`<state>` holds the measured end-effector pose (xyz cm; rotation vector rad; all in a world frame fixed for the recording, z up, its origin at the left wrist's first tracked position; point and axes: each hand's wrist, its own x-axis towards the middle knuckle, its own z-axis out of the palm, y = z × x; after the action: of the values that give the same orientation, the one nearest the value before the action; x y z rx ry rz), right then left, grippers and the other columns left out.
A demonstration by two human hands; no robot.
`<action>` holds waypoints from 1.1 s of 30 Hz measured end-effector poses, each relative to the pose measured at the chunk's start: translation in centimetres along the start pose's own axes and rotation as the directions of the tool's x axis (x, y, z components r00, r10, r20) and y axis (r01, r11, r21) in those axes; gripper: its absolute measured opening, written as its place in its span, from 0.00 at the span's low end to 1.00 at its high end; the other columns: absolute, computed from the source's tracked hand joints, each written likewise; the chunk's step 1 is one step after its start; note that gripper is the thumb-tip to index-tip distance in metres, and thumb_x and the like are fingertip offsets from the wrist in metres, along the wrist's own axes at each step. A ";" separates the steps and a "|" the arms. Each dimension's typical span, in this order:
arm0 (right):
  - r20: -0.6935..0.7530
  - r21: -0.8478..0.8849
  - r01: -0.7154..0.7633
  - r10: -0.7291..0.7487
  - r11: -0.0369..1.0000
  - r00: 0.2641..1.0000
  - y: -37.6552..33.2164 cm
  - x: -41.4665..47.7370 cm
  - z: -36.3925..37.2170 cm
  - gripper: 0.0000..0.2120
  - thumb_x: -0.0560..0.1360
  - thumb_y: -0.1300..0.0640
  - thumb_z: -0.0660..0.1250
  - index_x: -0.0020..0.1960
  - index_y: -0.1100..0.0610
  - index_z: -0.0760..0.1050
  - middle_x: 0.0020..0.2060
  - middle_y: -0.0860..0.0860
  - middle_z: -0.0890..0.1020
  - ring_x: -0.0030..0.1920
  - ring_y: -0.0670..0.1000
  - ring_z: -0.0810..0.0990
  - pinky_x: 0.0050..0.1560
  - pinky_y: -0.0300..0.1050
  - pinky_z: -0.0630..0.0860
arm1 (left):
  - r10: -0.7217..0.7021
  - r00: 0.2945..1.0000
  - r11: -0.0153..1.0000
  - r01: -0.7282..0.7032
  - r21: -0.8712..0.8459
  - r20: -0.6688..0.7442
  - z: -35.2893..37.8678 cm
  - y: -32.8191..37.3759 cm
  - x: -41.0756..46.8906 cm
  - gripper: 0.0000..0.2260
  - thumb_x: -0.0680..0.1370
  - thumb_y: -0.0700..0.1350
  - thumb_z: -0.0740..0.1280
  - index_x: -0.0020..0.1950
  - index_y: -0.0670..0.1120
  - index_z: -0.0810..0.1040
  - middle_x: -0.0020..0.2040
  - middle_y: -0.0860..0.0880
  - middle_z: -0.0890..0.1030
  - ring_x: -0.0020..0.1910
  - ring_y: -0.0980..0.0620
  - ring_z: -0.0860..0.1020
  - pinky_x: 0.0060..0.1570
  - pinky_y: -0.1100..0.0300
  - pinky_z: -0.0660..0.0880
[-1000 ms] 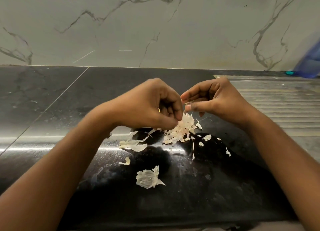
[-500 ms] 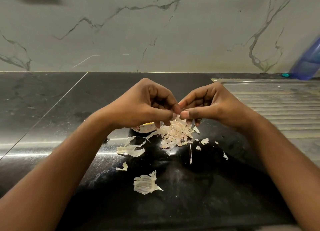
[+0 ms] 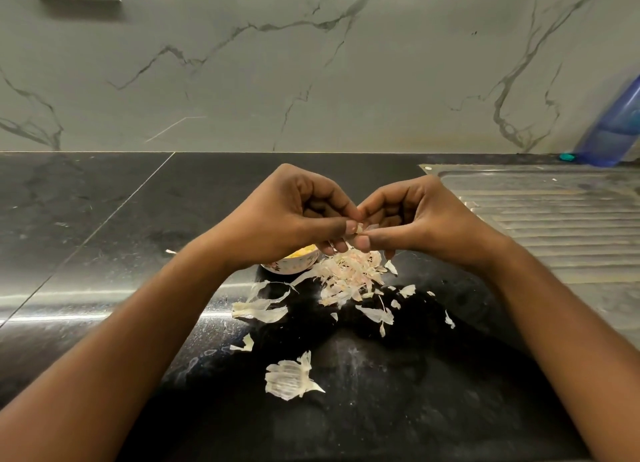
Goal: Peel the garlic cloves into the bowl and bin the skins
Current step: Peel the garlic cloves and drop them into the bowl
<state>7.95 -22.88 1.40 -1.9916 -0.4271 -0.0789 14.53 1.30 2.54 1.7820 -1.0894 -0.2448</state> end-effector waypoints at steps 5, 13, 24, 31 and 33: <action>-0.042 -0.056 0.033 -0.036 0.998 0.998 0.2 0.2 -0.2 0.09 0.75 0.63 0.78 0.56 0.60 0.86 0.43 0.56 0.89 0.43 0.55 0.89 0.42 0.49 0.86 | -0.023 1.000 0.999 0.022 -0.046 -0.018 -0.2 -0.2 0.2 0.08 0.79 0.35 0.73 0.58 0.37 0.83 0.47 0.42 0.88 0.47 0.43 0.88 0.49 0.51 0.86; -0.089 -0.048 0.050 -0.054 0.998 0.995 0.4 0.2 -0.4 0.10 0.76 0.60 0.77 0.56 0.62 0.86 0.44 0.56 0.89 0.44 0.57 0.89 0.43 0.47 0.85 | 0.006 0.993 1.000 -0.004 0.012 -0.119 -0.6 -0.5 0.2 0.07 0.76 0.36 0.76 0.54 0.38 0.86 0.45 0.44 0.88 0.45 0.46 0.88 0.49 0.55 0.85; -0.056 -0.016 0.087 -0.088 0.996 0.995 0.3 0.3 -0.3 0.10 0.81 0.61 0.71 0.59 0.62 0.85 0.47 0.55 0.89 0.46 0.58 0.89 0.43 0.48 0.86 | 0.054 0.979 0.999 -0.051 0.019 -0.197 0.0 -0.8 0.5 0.09 0.76 0.40 0.77 0.54 0.40 0.87 0.46 0.46 0.88 0.43 0.48 0.87 0.43 0.60 0.84; -0.091 -0.034 0.066 -0.069 0.997 0.993 0.5 0.4 -0.2 0.10 0.80 0.59 0.72 0.58 0.62 0.86 0.48 0.54 0.90 0.48 0.57 0.89 0.44 0.49 0.87 | 0.098 0.966 0.995 -0.093 0.033 -0.241 0.2 -1.2 0.7 0.09 0.77 0.42 0.76 0.55 0.41 0.87 0.45 0.45 0.88 0.40 0.47 0.86 0.41 0.60 0.84; -0.119 -0.037 0.062 -0.066 0.997 0.991 0.5 0.4 -0.1 0.09 0.79 0.59 0.73 0.57 0.61 0.86 0.47 0.54 0.90 0.47 0.56 0.89 0.45 0.48 0.86 | 0.103 0.965 0.995 -0.096 0.041 -0.242 0.3 -1.2 0.7 0.09 0.77 0.43 0.75 0.55 0.40 0.86 0.44 0.45 0.87 0.40 0.46 0.86 0.41 0.59 0.84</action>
<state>8.51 -23.05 1.11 -1.9934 -0.4136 -0.2466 15.42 0.72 1.64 1.7244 -1.0054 0.0511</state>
